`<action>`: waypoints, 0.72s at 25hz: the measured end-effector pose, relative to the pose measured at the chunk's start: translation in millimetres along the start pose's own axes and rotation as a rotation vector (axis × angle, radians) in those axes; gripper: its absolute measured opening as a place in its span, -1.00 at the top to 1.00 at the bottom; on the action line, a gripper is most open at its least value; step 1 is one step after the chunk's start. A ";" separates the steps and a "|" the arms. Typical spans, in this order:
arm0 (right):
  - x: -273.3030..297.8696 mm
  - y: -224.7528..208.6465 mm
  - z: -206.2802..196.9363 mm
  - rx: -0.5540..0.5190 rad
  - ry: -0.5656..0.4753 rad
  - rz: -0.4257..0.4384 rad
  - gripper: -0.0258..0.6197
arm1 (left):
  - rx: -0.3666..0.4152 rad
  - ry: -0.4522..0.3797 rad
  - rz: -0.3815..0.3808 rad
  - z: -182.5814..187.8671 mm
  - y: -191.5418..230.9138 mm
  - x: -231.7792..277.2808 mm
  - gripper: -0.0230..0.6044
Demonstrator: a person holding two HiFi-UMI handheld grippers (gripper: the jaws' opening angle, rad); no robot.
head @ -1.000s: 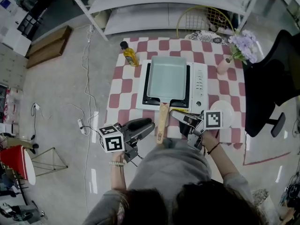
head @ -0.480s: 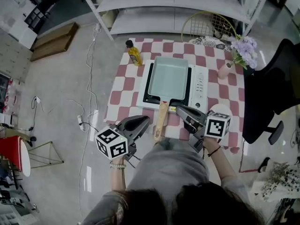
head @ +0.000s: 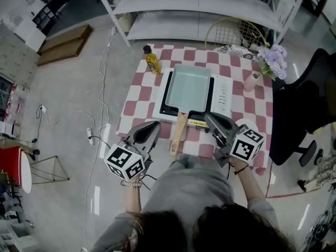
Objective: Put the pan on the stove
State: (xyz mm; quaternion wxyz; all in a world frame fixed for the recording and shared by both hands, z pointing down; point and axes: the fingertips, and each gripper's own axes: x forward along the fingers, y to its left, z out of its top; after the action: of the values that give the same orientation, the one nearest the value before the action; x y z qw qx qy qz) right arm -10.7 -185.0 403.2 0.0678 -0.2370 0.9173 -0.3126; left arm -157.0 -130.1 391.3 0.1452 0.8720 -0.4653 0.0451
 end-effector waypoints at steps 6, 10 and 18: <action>-10.8 -8.1 23.7 -0.073 -0.079 -0.043 0.85 | 0.090 -0.081 0.080 18.2 4.7 -2.9 0.81; -15.2 -11.5 31.9 -0.163 -0.089 -0.074 0.85 | 0.142 -0.105 0.113 25.1 6.2 -3.1 0.81; -19.8 -12.9 42.3 -0.302 -0.091 -0.112 0.85 | 0.177 -0.137 0.122 30.3 3.4 -1.1 0.81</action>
State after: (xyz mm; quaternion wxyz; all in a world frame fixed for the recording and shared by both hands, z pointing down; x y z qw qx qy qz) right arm 23.3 -207.4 376.9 0.0553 -0.3092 0.9352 -0.1633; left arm -162.2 -140.0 362.9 0.0325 0.8525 -0.5205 0.0351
